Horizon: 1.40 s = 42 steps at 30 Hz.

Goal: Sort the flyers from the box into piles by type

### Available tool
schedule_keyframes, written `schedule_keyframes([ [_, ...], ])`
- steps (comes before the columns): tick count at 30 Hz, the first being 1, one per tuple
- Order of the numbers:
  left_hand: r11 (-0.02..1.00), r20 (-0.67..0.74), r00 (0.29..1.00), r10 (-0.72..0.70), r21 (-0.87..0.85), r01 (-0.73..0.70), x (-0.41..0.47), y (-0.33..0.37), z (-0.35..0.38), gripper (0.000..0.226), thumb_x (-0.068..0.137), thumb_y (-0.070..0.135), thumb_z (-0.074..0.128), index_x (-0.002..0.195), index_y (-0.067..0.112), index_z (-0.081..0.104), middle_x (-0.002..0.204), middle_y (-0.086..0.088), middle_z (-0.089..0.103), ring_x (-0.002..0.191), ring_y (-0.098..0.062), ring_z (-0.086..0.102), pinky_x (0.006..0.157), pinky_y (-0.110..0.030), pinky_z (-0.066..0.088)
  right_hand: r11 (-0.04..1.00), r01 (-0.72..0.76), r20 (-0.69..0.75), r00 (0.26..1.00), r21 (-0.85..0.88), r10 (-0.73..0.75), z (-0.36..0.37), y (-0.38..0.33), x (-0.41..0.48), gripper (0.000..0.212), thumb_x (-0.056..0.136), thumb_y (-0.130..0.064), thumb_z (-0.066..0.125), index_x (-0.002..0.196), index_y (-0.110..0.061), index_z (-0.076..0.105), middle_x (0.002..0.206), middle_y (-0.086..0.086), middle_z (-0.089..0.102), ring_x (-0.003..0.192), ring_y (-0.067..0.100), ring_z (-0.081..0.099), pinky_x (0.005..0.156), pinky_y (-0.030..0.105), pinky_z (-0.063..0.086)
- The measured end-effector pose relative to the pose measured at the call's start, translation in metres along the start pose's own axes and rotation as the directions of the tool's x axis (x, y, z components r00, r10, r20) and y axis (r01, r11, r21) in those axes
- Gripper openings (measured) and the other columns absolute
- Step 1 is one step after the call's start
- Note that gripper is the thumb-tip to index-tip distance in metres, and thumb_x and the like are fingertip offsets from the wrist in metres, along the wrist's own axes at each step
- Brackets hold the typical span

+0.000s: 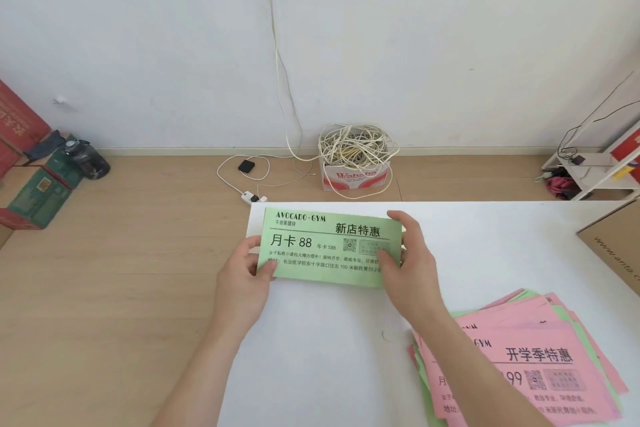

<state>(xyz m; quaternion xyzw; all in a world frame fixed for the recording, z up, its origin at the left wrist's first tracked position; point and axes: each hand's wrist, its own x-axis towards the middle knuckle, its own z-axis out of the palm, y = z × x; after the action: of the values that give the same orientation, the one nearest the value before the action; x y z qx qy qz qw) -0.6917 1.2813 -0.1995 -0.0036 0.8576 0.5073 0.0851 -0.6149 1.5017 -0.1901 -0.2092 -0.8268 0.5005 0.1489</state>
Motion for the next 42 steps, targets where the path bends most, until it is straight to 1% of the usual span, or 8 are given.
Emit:
schedule_keyframes([
  [2, 0.992, -0.055, 0.998, 0.013, 0.127, -0.006, 0.004, -0.002, 0.0, 0.041, 0.087, 0.01, 0.065, 0.122, 0.027, 0.052, 0.078, 0.012, 0.069, 0.07, -0.007, 0.06, 0.067, -0.027, 0.042, 0.991, -0.13, 0.023, 0.991, 0.01, 0.13, 0.007, -0.004, 0.011, 0.063, 0.087, 0.0, 0.055, 0.129, -0.042, 0.035, 0.088, -0.004, 0.059, 0.076, 0.019, 0.062, 0.066, 0.037, 0.053],
  [4, 0.972, -0.074, 0.997, 0.038, 0.234, -0.02, 0.005, -0.003, 0.001, 0.048, 0.087, 0.013, 0.064, 0.132, 0.021, 0.048, 0.085, 0.011, 0.068, 0.078, -0.015, 0.06, 0.071, -0.031, 0.042, 0.982, -0.182, 0.031, 0.982, -0.045, 0.184, 0.016, -0.006, 0.02, 0.064, 0.087, 0.0, 0.055, 0.136, -0.035, 0.033, 0.087, -0.009, 0.058, 0.082, 0.021, 0.062, 0.072, 0.038, 0.052],
  [10, 0.929, -0.107, 0.99, 0.096, 0.366, -0.05, 0.012, -0.01, 0.0, 0.056, 0.083, 0.015, 0.067, 0.134, 0.014, 0.046, 0.11, -0.003, 0.061, 0.102, -0.027, 0.055, 0.086, -0.039, 0.044, 0.964, -0.254, 0.027, 0.966, -0.084, 0.257, 0.035, -0.01, 0.034, 0.062, 0.089, -0.003, 0.054, 0.143, -0.025, 0.032, 0.092, -0.005, 0.06, 0.095, 0.024, 0.062, 0.085, 0.042, 0.051],
  [15, 0.887, -0.003, 0.995, 0.096, 0.454, -0.084, 0.014, -0.013, -0.007, 0.083, 0.073, 0.026, 0.079, 0.142, 0.015, 0.036, 0.137, -0.003, 0.046, 0.127, -0.024, 0.034, 0.105, -0.031, 0.027, 0.967, -0.24, 0.039, 0.969, -0.084, 0.244, 0.046, -0.014, 0.038, 0.06, 0.088, -0.003, 0.054, 0.141, -0.023, 0.034, 0.1, 0.001, 0.065, 0.098, 0.026, 0.062, 0.086, 0.042, 0.051],
  [25, 0.745, 0.059, 0.979, 0.197, 0.64, -0.188, 0.015, -0.011, -0.001, 0.051, 0.084, 0.029, 0.069, 0.128, 0.005, 0.056, 0.142, -0.014, 0.046, 0.128, -0.033, 0.043, 0.105, -0.038, 0.032, 0.899, -0.109, 0.03, 0.991, -0.423, 0.134, 0.04, -0.015, 0.036, 0.07, 0.09, -0.024, 0.058, 0.148, -0.013, 0.02, 0.126, 0.012, 0.049, 0.115, 0.03, 0.049, 0.093, 0.037, 0.039],
  [32, 0.698, 0.095, 0.976, 0.197, 0.685, -0.208, 0.017, -0.008, -0.003, 0.053, 0.09, 0.037, 0.06, 0.135, 0.011, 0.05, 0.149, -0.008, 0.039, 0.135, -0.024, 0.036, 0.108, -0.032, 0.027, 0.791, 0.034, 0.224, 0.966, -0.611, 0.131, 0.03, -0.013, 0.024, 0.098, 0.075, -0.051, 0.071, 0.148, -0.015, 0.016, 0.137, 0.003, 0.036, 0.121, 0.025, 0.033, 0.1, 0.033, 0.037],
  [38, 0.72, 0.082, 0.977, 0.195, 0.665, -0.199, 0.013, 0.001, -0.006, 0.058, 0.085, 0.03, 0.066, 0.134, 0.006, 0.045, 0.131, -0.01, 0.054, 0.118, -0.03, 0.048, 0.093, -0.038, 0.041, 0.83, 0.074, 0.284, 0.953, -0.552, 0.104, 0.015, -0.018, 0.019, 0.084, 0.087, -0.047, 0.06, 0.149, -0.014, 0.014, 0.146, 0.004, 0.031, 0.128, 0.025, 0.031, 0.107, 0.03, 0.026],
  [42, 0.711, 0.029, 0.918, 0.396, 0.623, -0.326, -0.005, 0.013, -0.006, 0.051, 0.079, 0.014, 0.072, 0.125, 0.004, 0.053, 0.124, -0.015, 0.057, 0.107, -0.036, 0.052, 0.085, -0.045, 0.047, 0.879, 0.114, 0.323, 0.945, -0.464, 0.048, -0.042, -0.031, -0.007, 0.07, 0.09, -0.046, 0.057, 0.148, -0.027, 0.022, 0.146, -0.01, 0.032, 0.134, 0.013, 0.03, 0.107, 0.024, 0.027],
])
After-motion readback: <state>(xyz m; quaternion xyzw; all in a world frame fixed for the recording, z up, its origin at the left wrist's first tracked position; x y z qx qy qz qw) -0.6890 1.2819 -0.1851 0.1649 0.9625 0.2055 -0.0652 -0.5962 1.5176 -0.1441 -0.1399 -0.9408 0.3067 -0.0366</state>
